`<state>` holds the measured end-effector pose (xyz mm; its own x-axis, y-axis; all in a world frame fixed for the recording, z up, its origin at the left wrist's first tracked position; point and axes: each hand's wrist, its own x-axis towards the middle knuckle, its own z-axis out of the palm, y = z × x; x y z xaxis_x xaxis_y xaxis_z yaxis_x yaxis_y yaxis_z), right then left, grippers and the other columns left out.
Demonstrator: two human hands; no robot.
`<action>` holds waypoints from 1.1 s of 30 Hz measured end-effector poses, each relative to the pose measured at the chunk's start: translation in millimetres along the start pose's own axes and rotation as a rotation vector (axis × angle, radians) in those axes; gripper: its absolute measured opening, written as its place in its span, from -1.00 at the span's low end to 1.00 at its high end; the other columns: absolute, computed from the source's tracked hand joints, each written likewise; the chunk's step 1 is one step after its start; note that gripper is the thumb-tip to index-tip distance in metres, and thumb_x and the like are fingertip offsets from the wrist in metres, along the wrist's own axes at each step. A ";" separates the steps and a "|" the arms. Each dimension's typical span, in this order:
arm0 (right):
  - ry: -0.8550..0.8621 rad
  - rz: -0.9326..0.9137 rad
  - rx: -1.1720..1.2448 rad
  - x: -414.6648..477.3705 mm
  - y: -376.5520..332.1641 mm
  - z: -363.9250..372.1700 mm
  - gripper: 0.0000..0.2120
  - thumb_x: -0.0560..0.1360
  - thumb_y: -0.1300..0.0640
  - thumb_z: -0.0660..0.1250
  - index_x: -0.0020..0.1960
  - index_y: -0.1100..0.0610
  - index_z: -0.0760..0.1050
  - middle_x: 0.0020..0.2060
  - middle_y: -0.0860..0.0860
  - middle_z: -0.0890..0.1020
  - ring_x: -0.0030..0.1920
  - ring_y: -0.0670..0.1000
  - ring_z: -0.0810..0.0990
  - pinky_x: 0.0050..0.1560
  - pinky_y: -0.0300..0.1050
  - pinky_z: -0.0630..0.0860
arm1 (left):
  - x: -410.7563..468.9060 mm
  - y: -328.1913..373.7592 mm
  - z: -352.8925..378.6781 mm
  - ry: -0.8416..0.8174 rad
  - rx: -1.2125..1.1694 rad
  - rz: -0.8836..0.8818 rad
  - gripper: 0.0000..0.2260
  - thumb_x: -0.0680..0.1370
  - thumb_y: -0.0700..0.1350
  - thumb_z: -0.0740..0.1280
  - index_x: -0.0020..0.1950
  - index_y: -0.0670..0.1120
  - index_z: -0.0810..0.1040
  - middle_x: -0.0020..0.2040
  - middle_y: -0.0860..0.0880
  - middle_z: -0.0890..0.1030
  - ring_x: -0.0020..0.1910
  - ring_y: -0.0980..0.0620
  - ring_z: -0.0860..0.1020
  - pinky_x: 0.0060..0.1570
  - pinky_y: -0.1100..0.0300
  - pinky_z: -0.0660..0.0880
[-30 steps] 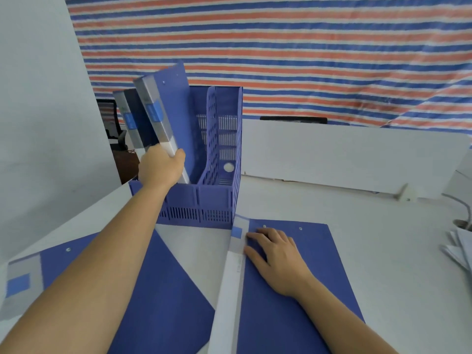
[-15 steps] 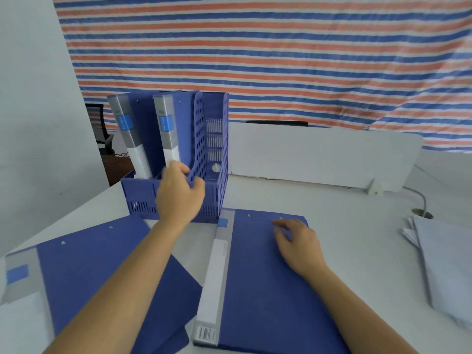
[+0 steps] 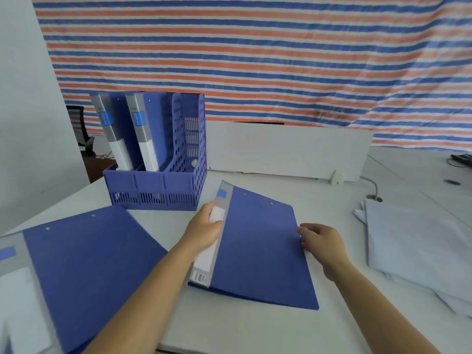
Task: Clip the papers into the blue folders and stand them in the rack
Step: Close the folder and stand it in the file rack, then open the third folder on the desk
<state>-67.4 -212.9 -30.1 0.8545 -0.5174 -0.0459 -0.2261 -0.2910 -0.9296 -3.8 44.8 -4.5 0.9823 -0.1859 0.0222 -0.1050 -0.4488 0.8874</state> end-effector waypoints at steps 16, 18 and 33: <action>-0.215 0.017 0.491 16.6 13.4 -60.6 -0.76 0.63 0.14 0.24 0.27 0.05 0.54 0.11 -0.01 0.70 0.09 0.06 0.69 0.10 -0.01 0.57 | 44.3 11.0 72.9 0.117 -0.473 0.001 -0.57 0.57 0.01 0.32 0.43 -0.01 0.38 0.35 0.09 0.44 0.29 0.14 0.43 0.13 0.29 0.36; -0.137 0.036 0.471 21.8 15.6 -64.0 -0.77 0.64 0.14 0.23 0.26 0.05 0.54 0.08 -0.03 0.71 0.05 0.04 0.70 0.02 -0.04 0.61 | 44.5 8.5 79.6 0.032 -0.413 -0.008 -0.58 0.57 0.13 0.27 0.38 0.00 0.42 0.31 0.08 0.50 0.25 0.09 0.48 0.16 0.23 0.43; 0.204 0.113 0.369 26.0 22.6 -72.1 -0.44 0.49 -0.42 0.04 0.02 0.03 0.51 -0.07 -0.04 0.56 -0.06 0.02 0.57 0.03 -0.04 0.48 | 12.2 7.8 100.6 -0.131 0.243 0.324 -0.44 0.58 0.16 0.19 0.52 -0.05 0.24 0.55 -0.05 0.18 0.56 0.01 0.01 0.45 0.19 0.03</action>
<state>-84.0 -291.0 -26.0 0.7157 -0.6888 -0.1156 -0.0983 0.0645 -0.9931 -8.3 -48.8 -43.6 0.8662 -0.4536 0.2096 -0.4540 -0.5391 0.7095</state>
